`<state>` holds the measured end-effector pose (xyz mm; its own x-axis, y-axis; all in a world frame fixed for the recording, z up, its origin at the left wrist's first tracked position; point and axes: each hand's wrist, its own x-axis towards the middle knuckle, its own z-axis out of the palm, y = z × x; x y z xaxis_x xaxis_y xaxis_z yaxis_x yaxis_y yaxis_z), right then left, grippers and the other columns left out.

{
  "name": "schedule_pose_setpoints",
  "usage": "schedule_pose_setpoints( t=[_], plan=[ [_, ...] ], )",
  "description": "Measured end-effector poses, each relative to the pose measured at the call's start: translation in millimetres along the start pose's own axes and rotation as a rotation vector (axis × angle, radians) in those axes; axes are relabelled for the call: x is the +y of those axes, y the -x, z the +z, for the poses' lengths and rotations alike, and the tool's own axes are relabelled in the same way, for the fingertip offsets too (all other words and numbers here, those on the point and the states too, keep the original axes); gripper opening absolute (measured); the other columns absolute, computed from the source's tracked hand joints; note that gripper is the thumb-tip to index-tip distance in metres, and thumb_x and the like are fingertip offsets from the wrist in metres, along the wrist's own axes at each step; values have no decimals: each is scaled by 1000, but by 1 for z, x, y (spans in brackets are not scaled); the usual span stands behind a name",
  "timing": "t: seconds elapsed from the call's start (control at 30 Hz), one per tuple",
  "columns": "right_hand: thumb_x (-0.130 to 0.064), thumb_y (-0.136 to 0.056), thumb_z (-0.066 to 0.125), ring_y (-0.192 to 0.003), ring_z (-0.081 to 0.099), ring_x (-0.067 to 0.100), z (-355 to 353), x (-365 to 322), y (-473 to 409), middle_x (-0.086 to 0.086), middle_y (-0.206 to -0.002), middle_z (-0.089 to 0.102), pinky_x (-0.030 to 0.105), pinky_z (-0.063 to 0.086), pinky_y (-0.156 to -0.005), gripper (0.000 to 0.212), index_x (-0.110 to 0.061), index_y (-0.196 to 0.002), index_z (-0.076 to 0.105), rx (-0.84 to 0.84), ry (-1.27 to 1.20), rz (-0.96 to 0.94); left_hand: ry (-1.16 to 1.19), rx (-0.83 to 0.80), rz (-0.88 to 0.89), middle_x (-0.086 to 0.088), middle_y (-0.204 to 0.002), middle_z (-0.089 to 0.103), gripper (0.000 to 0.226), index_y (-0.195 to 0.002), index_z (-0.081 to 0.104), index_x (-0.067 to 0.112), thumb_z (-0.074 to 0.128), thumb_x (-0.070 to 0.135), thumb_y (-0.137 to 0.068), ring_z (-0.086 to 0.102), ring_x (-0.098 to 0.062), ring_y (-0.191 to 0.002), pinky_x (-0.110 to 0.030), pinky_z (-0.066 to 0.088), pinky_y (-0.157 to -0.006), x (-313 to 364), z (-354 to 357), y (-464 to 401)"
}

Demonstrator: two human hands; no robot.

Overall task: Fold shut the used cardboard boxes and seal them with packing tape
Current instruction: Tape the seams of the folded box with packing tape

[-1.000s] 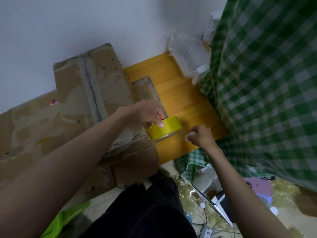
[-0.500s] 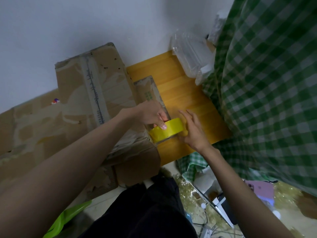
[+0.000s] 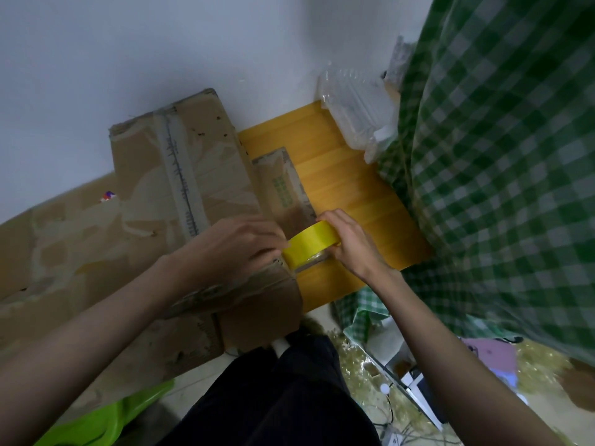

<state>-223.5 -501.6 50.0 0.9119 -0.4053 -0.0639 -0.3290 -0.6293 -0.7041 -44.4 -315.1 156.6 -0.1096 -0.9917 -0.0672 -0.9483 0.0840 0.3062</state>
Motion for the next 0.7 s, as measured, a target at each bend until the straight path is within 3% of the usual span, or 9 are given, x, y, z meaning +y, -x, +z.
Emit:
schedule_pose_setpoints(
  t=[0.13, 0.27, 0.43, 0.5, 0.53, 0.63, 0.7],
  plan=[
    [2, -75, 75, -114, 53, 27, -5, -2, -11, -4, -125, 52, 49, 51, -82, 63, -34, -120, 49, -47, 18, -9, -78, -82, 60, 6, -127, 63, 37, -127, 64, 23, 38, 39, -106, 53, -11, -122, -32, 44, -106, 3, 11, 10],
    [3, -75, 66, -109, 57, 30, -14, -3, -31, -6, -120, 55, 54, 51, -81, 63, -42, -115, 46, -140, 8, -26, -78, -108, 64, 5, -119, 65, 39, -119, 65, 22, 33, 41, -108, 55, -13, -116, -33, 43, -105, 2, 10, 6],
    [8, -76, 61, -112, 55, 30, -32, 4, -46, 4, -124, 59, 42, 48, -81, 57, -26, -121, 55, -180, 21, 55, -61, -153, 53, 8, -112, 67, 50, -113, 67, 26, 23, 49, -107, 56, -7, -107, -28, 41, -103, 6, 5, 0],
    [11, -75, 59, -106, 54, 33, -39, 5, -45, 7, -117, 59, 49, 52, -73, 53, -24, -114, 56, -168, -48, 99, -75, -178, 50, 10, -108, 67, 54, -111, 68, 28, 20, 52, -107, 56, -7, -104, -30, 39, -106, 7, 6, -2],
    [11, -74, 58, -103, 54, 33, -43, 3, -43, 8, -112, 59, 50, 52, -69, 50, -24, -109, 55, -151, -93, 112, -67, -189, 43, 11, -106, 68, 56, -110, 68, 29, 18, 53, -106, 57, -6, -102, -30, 36, -110, 8, 6, -3],
    [12, -73, 62, -97, 53, 28, -51, -1, -32, 7, -101, 58, 35, 38, -69, 42, -22, -97, 53, -66, -178, 143, -16, -176, 2, 11, -100, 70, 65, -102, 71, 28, 14, 57, -106, 61, -5, -98, -20, 12, -120, 13, 7, -7],
    [11, -71, 67, -90, 54, 24, -54, -8, -22, 7, -94, 56, 40, 45, -65, 44, -25, -89, 49, -26, -268, 192, -18, -129, -29, 12, -99, 71, 67, -98, 74, 27, 15, 59, -105, 61, -4, -99, -22, 9, -122, 16, 8, -9]
  ],
)
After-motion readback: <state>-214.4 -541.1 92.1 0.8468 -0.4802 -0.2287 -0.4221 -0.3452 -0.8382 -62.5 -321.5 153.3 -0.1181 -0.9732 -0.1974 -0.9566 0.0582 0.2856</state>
